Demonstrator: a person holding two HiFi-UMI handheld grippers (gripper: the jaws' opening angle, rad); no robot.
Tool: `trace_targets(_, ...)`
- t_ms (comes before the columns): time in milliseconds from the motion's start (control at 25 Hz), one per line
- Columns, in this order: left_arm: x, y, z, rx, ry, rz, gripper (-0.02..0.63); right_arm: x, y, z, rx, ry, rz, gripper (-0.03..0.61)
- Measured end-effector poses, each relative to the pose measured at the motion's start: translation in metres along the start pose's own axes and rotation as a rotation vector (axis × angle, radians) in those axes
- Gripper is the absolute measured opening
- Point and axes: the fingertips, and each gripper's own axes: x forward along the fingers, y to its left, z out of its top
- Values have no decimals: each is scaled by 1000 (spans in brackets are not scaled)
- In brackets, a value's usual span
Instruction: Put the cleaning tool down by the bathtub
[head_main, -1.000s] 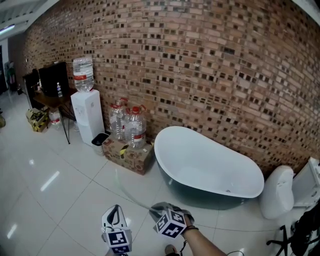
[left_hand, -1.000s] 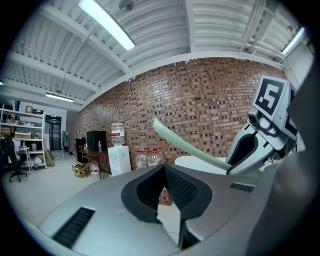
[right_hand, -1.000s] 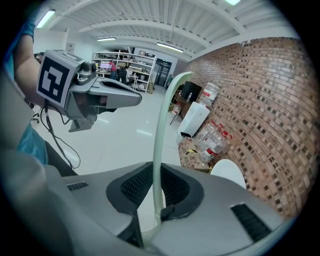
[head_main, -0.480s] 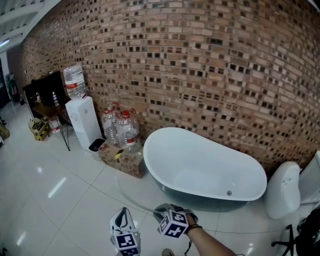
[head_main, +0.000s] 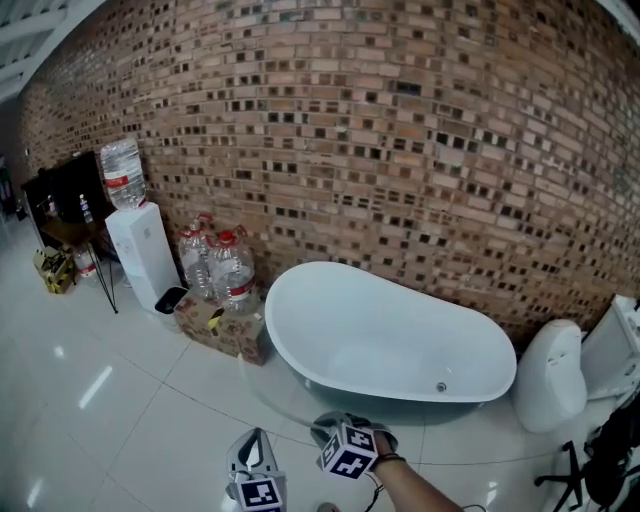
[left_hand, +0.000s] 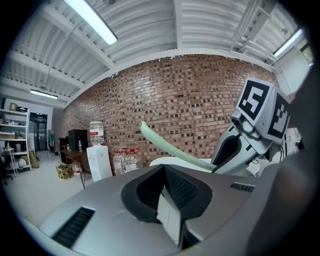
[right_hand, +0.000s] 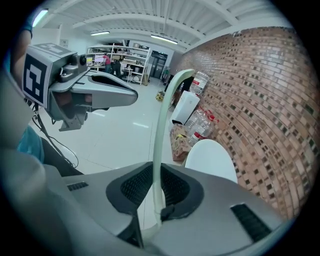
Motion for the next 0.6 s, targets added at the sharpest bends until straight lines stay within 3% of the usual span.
trace_targets(280,16,-7,-4,20,15,36,5,16,-4,-18,-25,12,43,67)
trace_targets(600,57,-49,8,20,0,135,5,28,-43,-90,-64,45,103,66)
